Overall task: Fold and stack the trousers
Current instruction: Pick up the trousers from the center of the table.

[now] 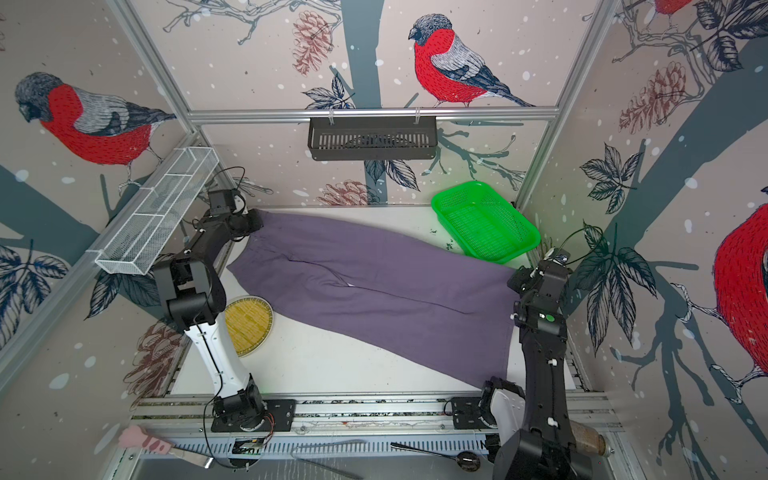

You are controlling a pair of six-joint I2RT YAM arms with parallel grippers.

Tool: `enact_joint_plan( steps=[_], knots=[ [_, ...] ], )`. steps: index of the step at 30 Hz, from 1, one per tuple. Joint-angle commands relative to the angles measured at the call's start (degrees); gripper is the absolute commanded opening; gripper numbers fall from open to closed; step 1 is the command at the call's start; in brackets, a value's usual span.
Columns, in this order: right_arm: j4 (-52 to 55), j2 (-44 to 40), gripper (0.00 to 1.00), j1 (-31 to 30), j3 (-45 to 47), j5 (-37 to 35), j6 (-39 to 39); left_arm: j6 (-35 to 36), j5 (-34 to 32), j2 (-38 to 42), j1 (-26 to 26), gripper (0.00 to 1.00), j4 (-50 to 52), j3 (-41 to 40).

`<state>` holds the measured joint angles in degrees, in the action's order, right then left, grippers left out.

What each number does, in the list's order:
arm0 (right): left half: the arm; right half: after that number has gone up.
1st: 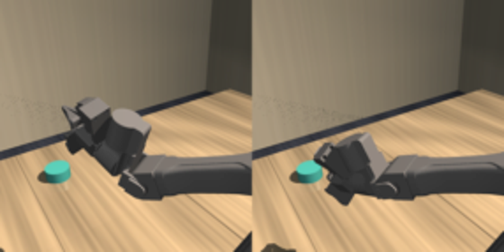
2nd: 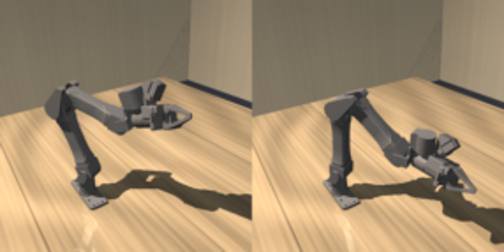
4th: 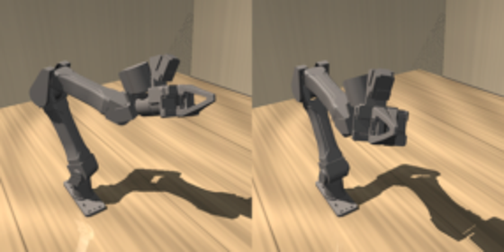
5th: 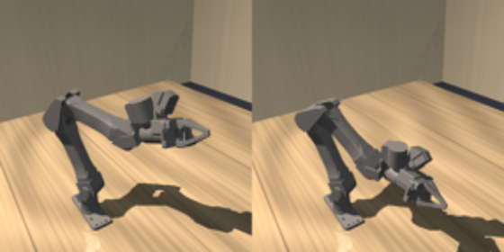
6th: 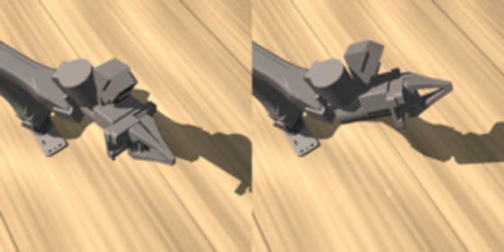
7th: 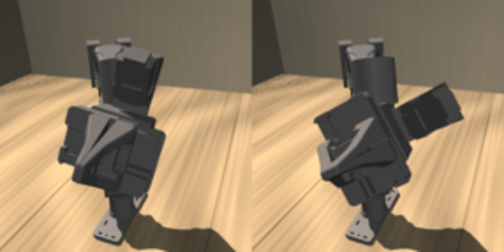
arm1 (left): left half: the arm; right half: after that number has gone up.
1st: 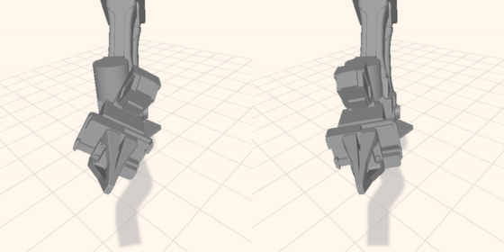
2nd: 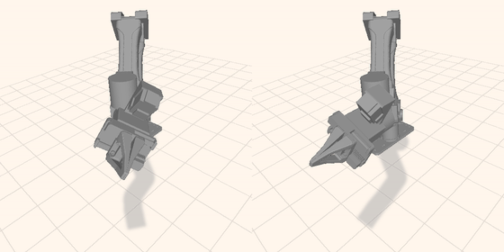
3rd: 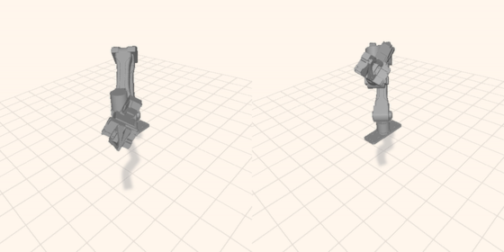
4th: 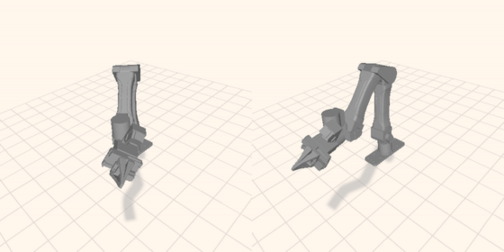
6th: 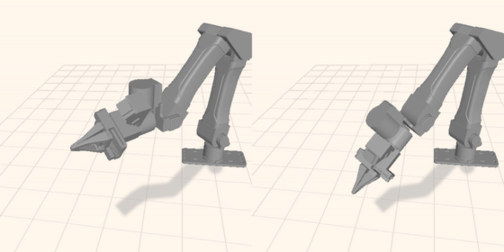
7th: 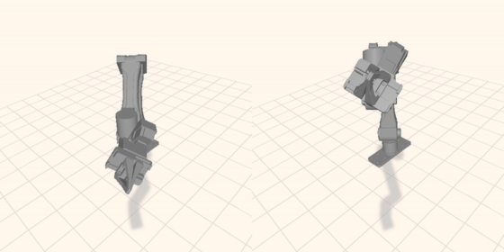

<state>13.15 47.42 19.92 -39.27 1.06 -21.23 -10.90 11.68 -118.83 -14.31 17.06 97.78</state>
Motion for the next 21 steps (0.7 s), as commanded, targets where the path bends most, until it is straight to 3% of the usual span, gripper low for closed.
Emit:
enact_joint_plan(
  steps=[1, 12, 21],
  knots=[
    [2.7, -3.4, 0.07, 0.2, 0.3, -2.3, -1.3, -2.3, -5.5, 2.1, -0.3, 0.0, -4.2, -2.0],
    [13.3, -12.4, 0.08, 0.4, -0.9, -4.8, -0.9, -7.7, -17.0, 8.7, -0.7, 0.0, -7.5, -11.3],
    [18.3, -17.6, 0.09, -0.4, 0.3, -5.0, -6.5, -13.1, -23.2, 15.3, -1.4, 0.0, -12.8, -21.1]
  ],
)
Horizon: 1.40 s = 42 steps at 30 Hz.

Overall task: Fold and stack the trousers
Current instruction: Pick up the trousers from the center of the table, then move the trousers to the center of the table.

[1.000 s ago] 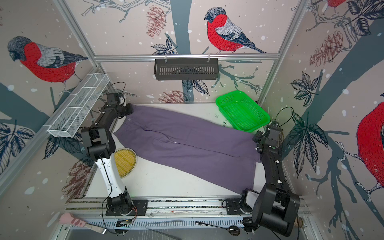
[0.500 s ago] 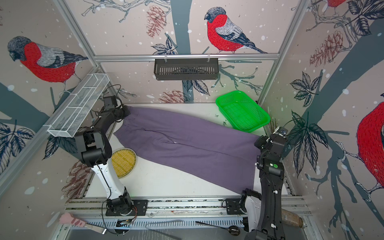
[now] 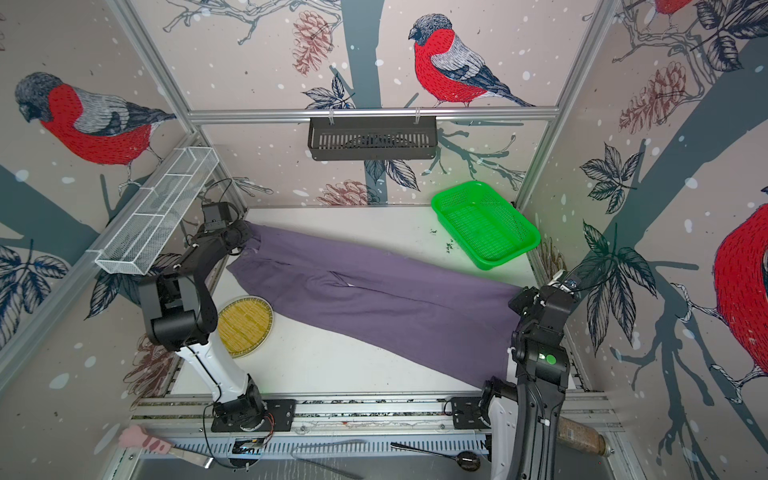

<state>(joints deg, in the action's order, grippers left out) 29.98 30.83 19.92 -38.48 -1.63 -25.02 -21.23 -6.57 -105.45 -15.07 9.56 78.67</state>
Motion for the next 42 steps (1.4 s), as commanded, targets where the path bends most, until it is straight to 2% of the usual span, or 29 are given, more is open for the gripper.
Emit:
enact_joint_plan(
  steps=[1, 7, 11, 14, 18, 25, 30, 35, 39, 42],
  knots=[
    [2.0, -1.2, 0.09, -0.5, -0.8, -2.7, -3.9, -3.4, -5.8, 2.6, -0.8, 0.0, -6.0, -3.2],
    [6.3, -3.4, 0.1, -1.2, 0.6, -3.0, -11.7, -6.5, -6.8, 4.9, -2.0, 0.0, -8.1, -8.3],
    [8.8, -5.0, 0.1, -1.5, 1.0, -5.0, -12.7, -8.4, -5.2, 6.4, -3.7, 0.0, -9.9, -11.6],
    [8.4, -5.1, 0.1, -2.6, 2.4, -0.3, -12.9, -7.6, -5.0, 6.9, -3.8, 0.0, -9.0, -11.8],
    [7.2, -4.1, 0.11, -4.5, 6.4, 6.8, -16.2, -6.5, -0.1, 6.5, -3.8, 0.0, -6.4, -10.5],
    [6.0, -0.1, 0.1, -14.2, 8.4, 1.6, -19.8, -6.4, 6.5, 7.3, -3.7, 0.0, -5.1, -13.0],
    [-0.3, 5.4, 0.11, -26.5, 13.2, -5.4, -26.7, -6.4, 10.2, 6.6, -2.5, 0.0, -1.6, -13.4],
    [-6.1, 13.9, 0.11, -36.3, 15.6, -9.7, -31.8, -6.4, 12.6, 5.4, -0.7, 0.0, 2.0, -13.8],
    [-7.5, 21.4, 0.1, -38.0, 16.5, -11.1, -33.2, -5.6, 12.3, 2.8, 1.0, 0.0, 5.3, -12.9],
    [-9.5, 23.6, 0.09, -38.1, 17.7, -11.4, -34.3, -6.1, 13.0, 1.3, 1.1, 0.0, 5.7, -12.7]
  ],
)
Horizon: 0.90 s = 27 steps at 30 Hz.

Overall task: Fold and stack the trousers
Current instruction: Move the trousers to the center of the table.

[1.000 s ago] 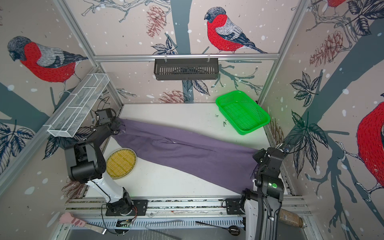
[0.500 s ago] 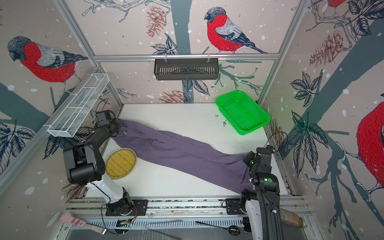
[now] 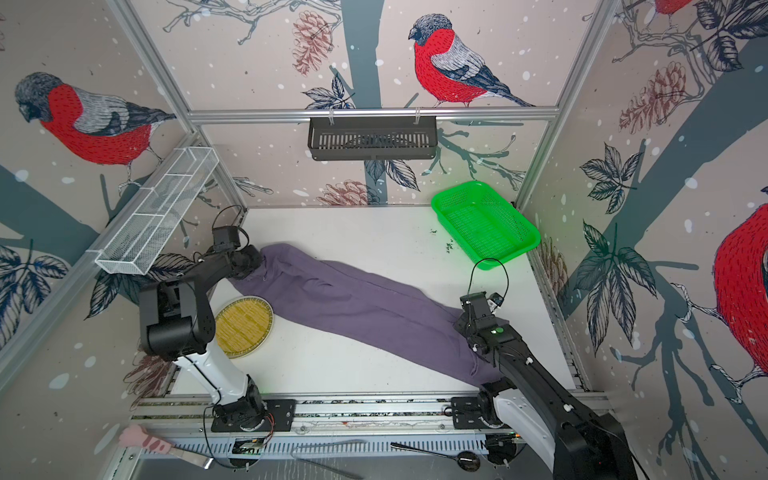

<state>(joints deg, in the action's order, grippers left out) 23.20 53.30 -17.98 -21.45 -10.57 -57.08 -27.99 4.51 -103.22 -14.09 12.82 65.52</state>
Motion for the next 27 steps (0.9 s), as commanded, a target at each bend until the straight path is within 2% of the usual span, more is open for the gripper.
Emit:
enact_joint_plan(
  steps=[1, 12, 18, 21, 27],
  knots=[
    [-3.6, 1.4, 0.08, -0.3, 1.2, -2.9, -2.4, 0.6, 2.2, -1.4, 0.1, 0.0, 2.6, 0.6],
    [-12.0, 12.2, 0.07, 1.9, 1.0, -6.4, 1.1, 1.7, 3.0, -7.3, 0.4, 0.0, 3.8, 5.1],
    [-16.4, 18.2, 0.07, 5.9, -3.9, -8.1, 7.7, 1.8, 3.5, -8.5, -1.7, 0.0, 3.7, 6.9],
    [-19.6, 22.6, 0.07, 9.8, -5.8, -7.9, 10.6, 2.6, 4.6, -8.8, -2.2, 0.0, 3.6, 8.3],
    [-23.7, 27.2, 0.05, 15.9, -10.7, -6.8, 16.7, 4.3, 5.6, -11.8, -1.8, 0.0, 5.2, 14.5]
  ],
)
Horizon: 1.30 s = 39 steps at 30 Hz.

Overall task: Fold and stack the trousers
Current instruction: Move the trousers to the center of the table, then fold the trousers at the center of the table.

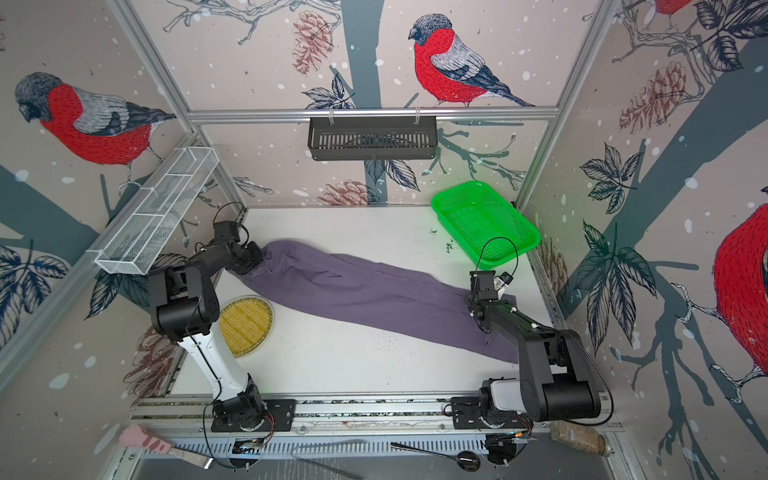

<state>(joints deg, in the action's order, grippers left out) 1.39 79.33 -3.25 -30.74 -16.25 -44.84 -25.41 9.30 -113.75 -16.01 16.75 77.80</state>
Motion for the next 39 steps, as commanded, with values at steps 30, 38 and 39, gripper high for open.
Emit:
enact_joint_plan(
  steps=[30, 38, 39],
  knots=[
    [6.1, -26.8, 0.04, 27.9, -3.8, 4.7, 10.2, 8.1, -1.9, 1.9, -3.7, 0.0, -5.9, 7.3],
    [7.8, -30.8, 0.04, 29.6, -2.7, 5.2, 9.8, 9.0, -2.3, 7.1, -4.7, 0.0, -10.7, 1.3],
    [8.4, -31.2, 0.04, 29.8, -2.5, 5.8, 9.7, 9.0, -2.8, 7.6, -4.7, 0.0, -10.9, 0.7]
  ],
)
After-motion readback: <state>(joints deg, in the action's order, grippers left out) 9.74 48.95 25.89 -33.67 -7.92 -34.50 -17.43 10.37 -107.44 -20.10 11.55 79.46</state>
